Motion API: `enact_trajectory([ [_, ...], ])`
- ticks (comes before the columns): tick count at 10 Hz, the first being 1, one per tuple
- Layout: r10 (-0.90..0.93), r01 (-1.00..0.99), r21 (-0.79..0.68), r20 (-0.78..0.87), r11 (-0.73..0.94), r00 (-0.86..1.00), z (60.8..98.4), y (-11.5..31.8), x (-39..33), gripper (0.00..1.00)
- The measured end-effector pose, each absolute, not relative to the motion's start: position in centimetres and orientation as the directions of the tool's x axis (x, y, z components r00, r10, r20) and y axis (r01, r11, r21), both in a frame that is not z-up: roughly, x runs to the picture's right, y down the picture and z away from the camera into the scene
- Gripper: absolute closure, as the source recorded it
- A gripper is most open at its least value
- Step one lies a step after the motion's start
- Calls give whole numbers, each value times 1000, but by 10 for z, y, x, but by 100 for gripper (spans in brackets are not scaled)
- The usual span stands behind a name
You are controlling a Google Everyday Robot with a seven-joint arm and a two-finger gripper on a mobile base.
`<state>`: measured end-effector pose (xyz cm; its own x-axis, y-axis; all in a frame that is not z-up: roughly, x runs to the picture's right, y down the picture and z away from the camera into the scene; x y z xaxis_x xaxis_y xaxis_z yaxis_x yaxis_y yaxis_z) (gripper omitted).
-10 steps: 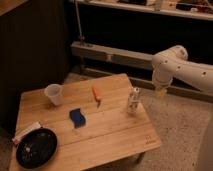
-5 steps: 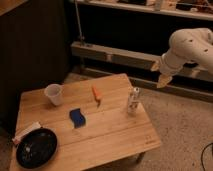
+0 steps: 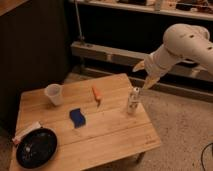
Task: Place the eraser on the white sponge
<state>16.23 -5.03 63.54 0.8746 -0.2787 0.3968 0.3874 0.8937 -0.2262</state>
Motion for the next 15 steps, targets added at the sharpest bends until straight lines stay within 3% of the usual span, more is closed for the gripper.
enact_trajectory([
  [7, -280, 405, -198, 460, 892, 843, 627, -49, 153, 39],
  [12, -369, 526, -77, 626, 847, 687, 562, -36, 71, 39],
  [15, -439, 613, -49, 653, 789, 617, 561, -36, 5, 39],
])
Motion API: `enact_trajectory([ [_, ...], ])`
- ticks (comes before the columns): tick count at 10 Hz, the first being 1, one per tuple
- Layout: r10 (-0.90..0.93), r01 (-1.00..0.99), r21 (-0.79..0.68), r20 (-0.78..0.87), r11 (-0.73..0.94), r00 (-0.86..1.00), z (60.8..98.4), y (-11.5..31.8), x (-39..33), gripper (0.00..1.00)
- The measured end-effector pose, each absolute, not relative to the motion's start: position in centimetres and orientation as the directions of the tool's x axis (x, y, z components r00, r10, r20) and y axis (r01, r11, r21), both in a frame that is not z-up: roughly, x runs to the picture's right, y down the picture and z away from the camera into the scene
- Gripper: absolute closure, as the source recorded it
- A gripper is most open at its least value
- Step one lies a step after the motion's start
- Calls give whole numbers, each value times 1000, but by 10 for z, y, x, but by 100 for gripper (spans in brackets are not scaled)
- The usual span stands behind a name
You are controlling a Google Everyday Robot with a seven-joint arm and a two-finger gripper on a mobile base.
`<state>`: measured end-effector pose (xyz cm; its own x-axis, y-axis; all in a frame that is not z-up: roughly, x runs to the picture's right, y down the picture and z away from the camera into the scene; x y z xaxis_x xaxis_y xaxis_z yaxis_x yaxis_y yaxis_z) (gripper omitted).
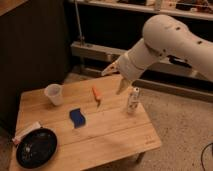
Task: Place the eraser on the white sponge
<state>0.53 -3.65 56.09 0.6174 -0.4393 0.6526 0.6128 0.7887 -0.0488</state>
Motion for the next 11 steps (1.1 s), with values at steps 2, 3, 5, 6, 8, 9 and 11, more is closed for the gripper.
enact_trajectory([
  [2, -470, 653, -41, 659, 756, 587, 569, -43, -36, 39],
  [3, -492, 679, -35, 662, 733, 565, 573, -45, -57, 39],
  [5, -522, 716, -25, 667, 698, 532, 574, -34, -86, 39],
  [6, -544, 745, -13, 674, 667, 500, 573, -18, -110, 39],
  [8, -560, 765, -7, 676, 644, 478, 572, -3, -123, 39],
  [9, -561, 765, -6, 675, 644, 478, 572, -3, -122, 39],
  [11, -562, 765, -6, 675, 644, 478, 572, -3, -122, 39],
])
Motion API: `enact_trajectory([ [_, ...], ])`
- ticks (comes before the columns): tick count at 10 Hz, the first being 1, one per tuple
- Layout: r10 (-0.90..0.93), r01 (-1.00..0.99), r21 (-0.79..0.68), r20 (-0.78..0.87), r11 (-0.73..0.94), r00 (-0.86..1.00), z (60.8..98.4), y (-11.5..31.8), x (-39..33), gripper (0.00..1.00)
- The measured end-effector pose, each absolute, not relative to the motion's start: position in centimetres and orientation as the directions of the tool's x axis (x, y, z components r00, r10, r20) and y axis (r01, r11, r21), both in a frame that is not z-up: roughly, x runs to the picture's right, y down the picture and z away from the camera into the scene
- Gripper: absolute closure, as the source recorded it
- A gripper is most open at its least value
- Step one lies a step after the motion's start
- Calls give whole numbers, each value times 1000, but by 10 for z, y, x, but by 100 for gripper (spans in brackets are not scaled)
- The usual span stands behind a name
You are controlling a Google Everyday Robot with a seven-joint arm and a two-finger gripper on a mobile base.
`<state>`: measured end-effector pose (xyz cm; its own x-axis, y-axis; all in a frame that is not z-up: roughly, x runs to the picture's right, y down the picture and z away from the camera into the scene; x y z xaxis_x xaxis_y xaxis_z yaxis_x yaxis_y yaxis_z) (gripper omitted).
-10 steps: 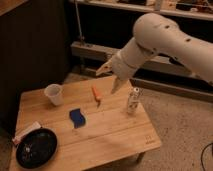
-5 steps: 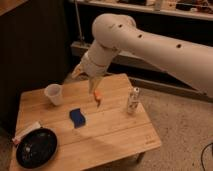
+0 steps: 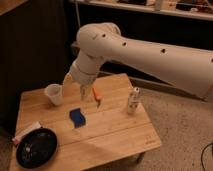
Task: Place the eraser on the white sponge
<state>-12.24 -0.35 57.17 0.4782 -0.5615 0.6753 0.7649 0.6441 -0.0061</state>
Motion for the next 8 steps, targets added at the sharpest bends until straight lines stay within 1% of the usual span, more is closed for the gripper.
enact_trajectory([
  [2, -561, 765, -7, 675, 644, 479, 572, -4, -122, 39],
  [5, -564, 764, -51, 644, 643, 517, 561, -9, -121, 39],
  [8, -568, 779, -65, 647, 624, 509, 576, 3, -155, 39],
])
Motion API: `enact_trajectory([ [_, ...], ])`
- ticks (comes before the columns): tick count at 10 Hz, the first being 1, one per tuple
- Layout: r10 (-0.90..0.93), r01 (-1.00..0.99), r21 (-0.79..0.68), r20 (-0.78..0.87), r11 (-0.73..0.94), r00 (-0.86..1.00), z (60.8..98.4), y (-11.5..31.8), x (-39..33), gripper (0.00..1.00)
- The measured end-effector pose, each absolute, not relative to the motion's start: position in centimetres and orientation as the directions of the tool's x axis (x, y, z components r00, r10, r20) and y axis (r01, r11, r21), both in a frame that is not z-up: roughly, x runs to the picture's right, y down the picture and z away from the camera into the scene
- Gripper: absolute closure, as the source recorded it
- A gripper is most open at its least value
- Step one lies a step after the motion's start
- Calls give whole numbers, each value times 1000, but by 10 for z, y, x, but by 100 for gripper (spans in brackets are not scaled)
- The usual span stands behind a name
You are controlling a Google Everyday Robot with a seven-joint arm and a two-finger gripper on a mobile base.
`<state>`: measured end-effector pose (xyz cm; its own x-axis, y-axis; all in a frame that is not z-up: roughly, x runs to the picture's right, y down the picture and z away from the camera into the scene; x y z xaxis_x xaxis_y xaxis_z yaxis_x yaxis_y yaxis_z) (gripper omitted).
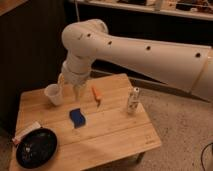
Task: Place the eraser on the white sponge
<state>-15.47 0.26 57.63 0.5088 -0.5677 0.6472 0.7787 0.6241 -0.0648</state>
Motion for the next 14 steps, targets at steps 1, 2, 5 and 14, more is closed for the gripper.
enact_trajectory([
  [1, -570, 786, -64, 653, 615, 499, 584, 9, -168, 39],
  [2, -570, 791, -60, 660, 609, 489, 593, 18, -178, 39],
  [5, -567, 799, -33, 686, 601, 455, 608, 35, -199, 39],
  [14, -562, 846, -71, 717, 528, 411, 655, 71, -279, 39],
])
